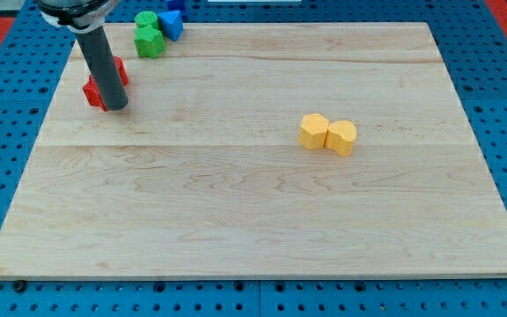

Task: Move the red star along with red circle towards the green star

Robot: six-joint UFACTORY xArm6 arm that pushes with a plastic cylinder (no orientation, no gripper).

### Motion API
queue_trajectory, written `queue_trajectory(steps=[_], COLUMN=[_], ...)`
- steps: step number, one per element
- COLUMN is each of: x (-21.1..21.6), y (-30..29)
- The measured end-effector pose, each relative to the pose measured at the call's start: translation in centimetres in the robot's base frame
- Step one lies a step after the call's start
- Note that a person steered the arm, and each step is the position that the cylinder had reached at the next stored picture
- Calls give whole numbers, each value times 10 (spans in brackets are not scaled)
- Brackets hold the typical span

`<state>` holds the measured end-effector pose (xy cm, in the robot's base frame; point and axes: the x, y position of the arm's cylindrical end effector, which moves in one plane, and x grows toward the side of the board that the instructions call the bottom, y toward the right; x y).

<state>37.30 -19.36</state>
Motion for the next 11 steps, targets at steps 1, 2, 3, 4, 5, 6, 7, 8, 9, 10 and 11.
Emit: queue_trajectory(steps=[1, 2, 3, 4, 5, 6, 7, 8, 9, 10, 11], x=[0, 24, 28, -9, -24, -44, -63, -59, -24, 18, 21], y=[-8, -12, -26, -37, -29, -27, -28, -28, -24, 5, 36])
